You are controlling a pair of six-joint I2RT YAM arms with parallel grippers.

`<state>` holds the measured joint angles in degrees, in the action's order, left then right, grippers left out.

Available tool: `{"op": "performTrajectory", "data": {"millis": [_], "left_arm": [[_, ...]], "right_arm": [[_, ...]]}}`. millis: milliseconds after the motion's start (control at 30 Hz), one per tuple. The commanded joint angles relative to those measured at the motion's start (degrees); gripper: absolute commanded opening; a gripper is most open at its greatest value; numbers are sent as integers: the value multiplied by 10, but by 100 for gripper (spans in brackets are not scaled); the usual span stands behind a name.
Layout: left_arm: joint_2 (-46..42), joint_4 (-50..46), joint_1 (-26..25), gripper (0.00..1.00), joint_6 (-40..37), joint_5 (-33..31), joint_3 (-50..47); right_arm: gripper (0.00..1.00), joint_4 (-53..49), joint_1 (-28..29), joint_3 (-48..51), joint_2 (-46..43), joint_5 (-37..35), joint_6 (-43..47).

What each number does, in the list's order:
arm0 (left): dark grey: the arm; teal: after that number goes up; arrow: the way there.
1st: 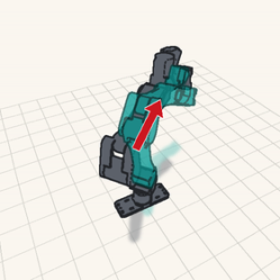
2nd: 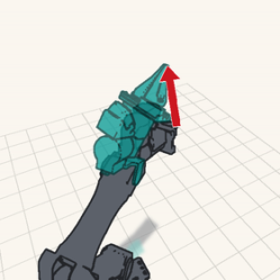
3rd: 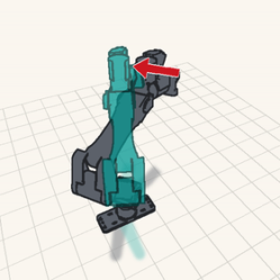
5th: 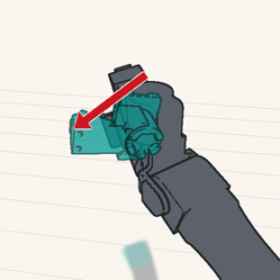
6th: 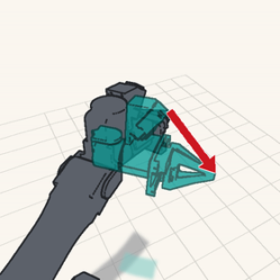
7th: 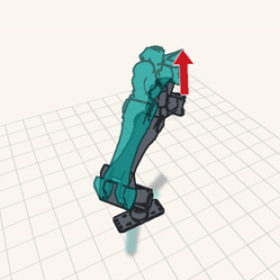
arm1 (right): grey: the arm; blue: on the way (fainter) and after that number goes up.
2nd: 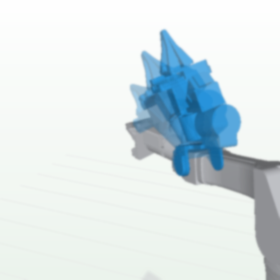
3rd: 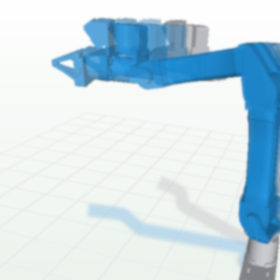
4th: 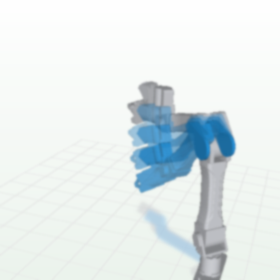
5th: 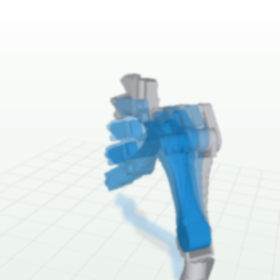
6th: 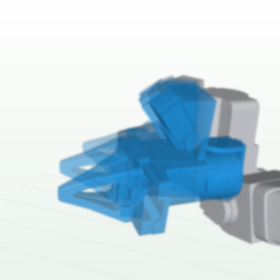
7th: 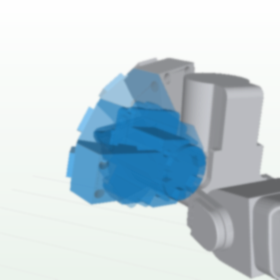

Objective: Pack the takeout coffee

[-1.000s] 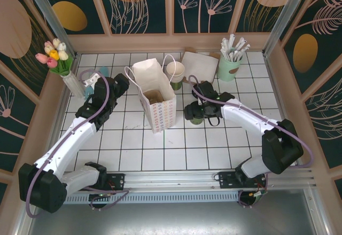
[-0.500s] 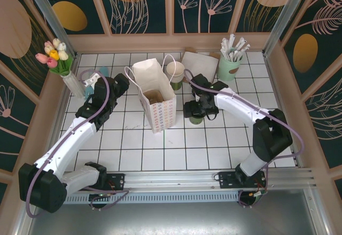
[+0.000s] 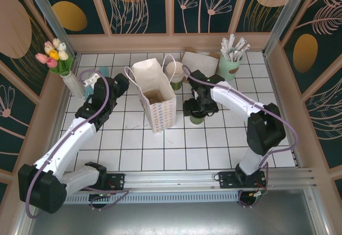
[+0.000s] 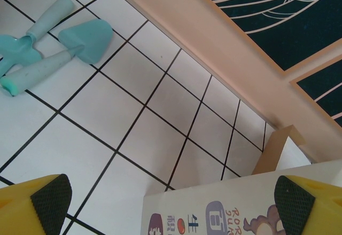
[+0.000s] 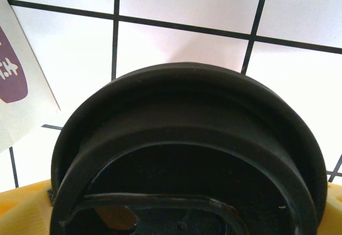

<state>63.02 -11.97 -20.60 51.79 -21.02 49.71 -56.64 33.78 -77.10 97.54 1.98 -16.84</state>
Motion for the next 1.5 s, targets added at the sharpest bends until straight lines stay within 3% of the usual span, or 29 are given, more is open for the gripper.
{"op": "performTrajectory", "data": {"millis": [0,1467], "left_arm": [[-9,14,4,99,-15,-9,-4],[15,14,5,99,-18,8,-13]], "right_arm": [[99,-43,-7,-26,19,2,7],[99,-109,-10,-89,60,-20,3]]}}
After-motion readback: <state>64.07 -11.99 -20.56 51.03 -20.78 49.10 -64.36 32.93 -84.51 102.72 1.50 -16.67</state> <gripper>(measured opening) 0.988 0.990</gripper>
